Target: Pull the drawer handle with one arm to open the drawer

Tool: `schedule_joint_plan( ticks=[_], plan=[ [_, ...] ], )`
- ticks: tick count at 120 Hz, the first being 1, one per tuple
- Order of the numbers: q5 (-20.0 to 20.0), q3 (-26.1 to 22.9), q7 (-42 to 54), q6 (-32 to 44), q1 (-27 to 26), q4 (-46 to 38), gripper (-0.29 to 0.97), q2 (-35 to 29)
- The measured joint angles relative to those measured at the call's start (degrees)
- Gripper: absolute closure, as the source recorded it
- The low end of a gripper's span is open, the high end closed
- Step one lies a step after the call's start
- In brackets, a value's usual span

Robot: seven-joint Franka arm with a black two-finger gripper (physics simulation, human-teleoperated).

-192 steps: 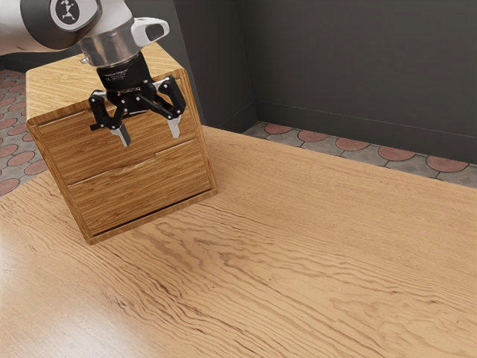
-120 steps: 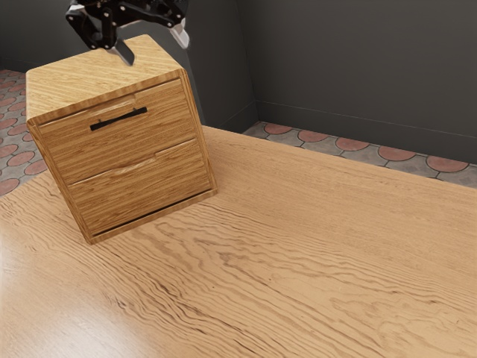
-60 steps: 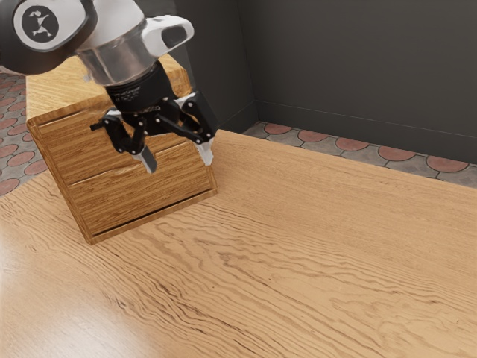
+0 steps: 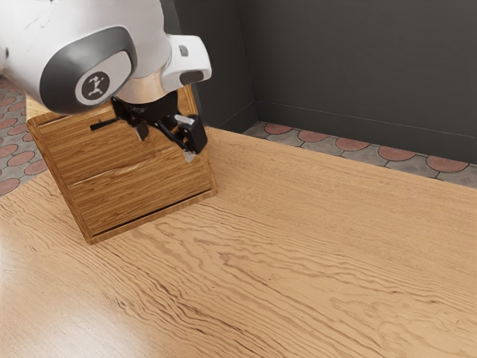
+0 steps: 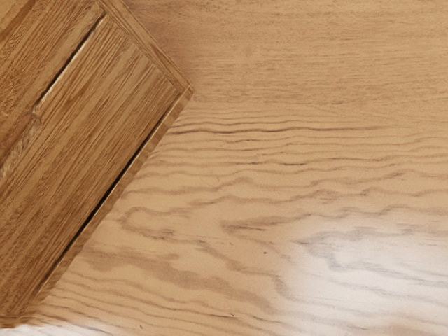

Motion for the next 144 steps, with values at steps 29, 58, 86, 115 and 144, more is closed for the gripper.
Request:
schedule_joint_plan(
  ticks=[29,58,86,115,144],
  plan=[
    [10.1,0.4,9.3,0.0,0.3,-0.5,0.00,1.7],
    [13.4,0.6,16.3,-1.1,1.4,4.1,0.00,8.0],
    [14.7,2.8,21.8,0.0,4.1,13.1,0.00,16.1],
    [14.8,3.9,26.2,0.5,4.2,13.6,0.00,17.5],
    [14.8,5.2,29.3,0.7,4.6,11.8,0.00,17.0]
  ],
)
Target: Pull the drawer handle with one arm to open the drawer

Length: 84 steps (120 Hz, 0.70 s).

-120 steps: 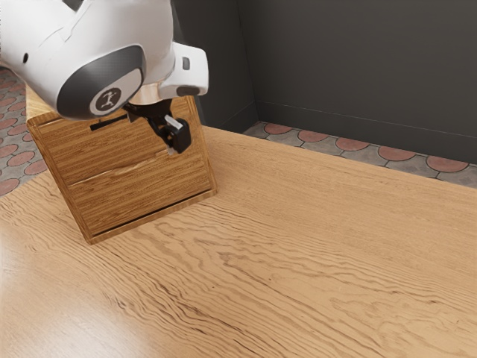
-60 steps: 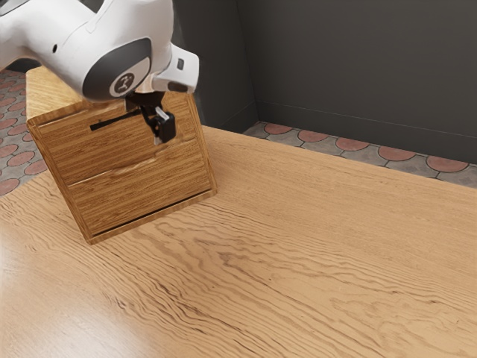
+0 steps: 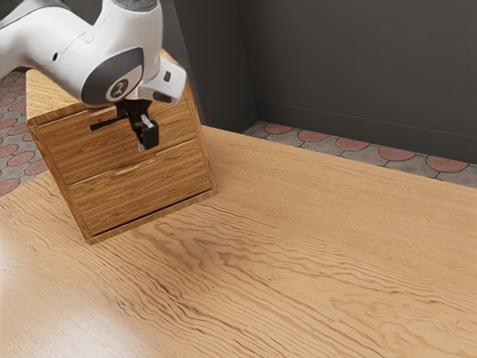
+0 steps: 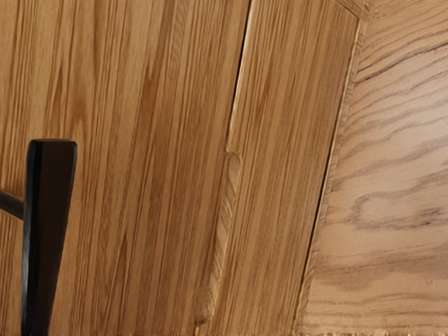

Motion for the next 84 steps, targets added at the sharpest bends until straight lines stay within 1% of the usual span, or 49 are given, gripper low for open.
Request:
schedule_joint_plan(
  ticks=[50,84],
  plan=[
    [0.0,0.1,3.2,1.4,0.1,0.1,0.00,0.5],
    [-0.1,0.0,5.1,5.8,2.1,0.4,0.00,2.0]
  ],
)
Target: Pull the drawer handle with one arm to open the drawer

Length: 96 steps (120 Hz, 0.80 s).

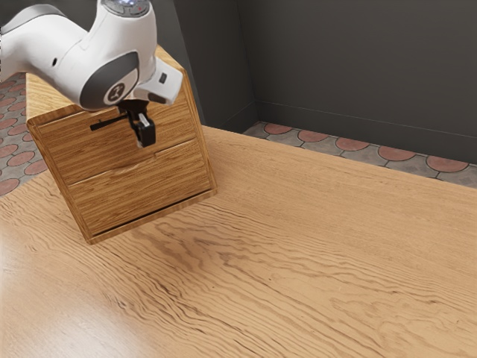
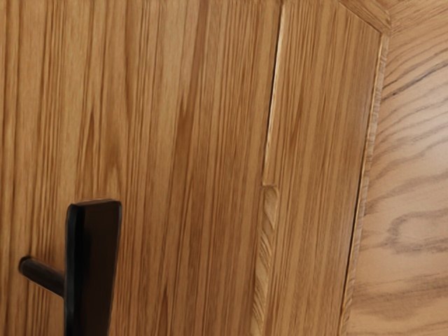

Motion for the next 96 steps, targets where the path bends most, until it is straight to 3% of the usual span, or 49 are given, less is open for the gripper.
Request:
schedule_joint_plan(
  ticks=[71,96],
  plan=[
    [-0.3,0.1,2.2,2.3,1.2,-0.4,-0.05,0.5],
    [-0.7,0.2,2.5,2.4,1.2,-0.4,0.12,0.2]
  ],
)
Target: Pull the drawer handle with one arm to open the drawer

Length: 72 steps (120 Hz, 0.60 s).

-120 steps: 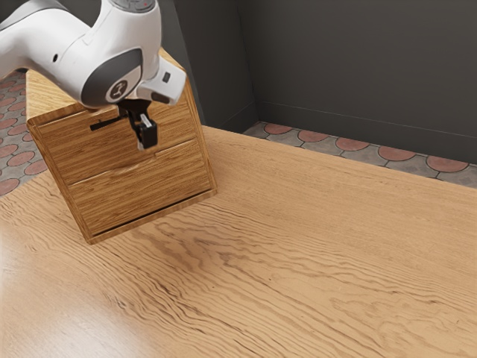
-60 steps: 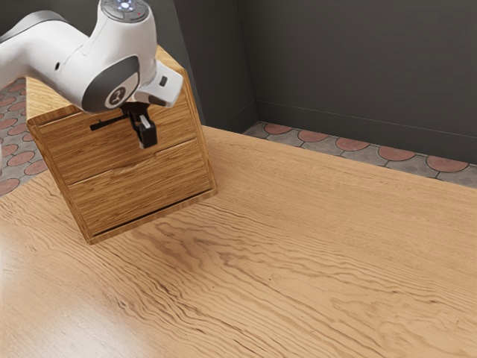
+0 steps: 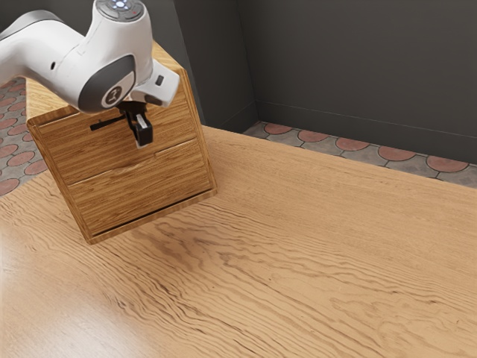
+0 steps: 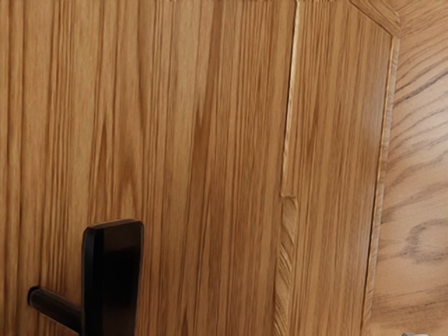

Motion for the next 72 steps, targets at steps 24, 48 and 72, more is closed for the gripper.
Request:
schedule_joint_plan(
  ticks=[24,48,72],
  plan=[
    [-0.5,-0.1,0.3,-0.3,0.3,-0.2,0.32,-1.1],
    [-0.8,-0.2,0.4,-0.4,0.4,-0.3,0.38,-1.2],
    [-1.0,-0.2,0.5,-0.3,0.4,-0.6,0.44,-1.3]
  ],
)
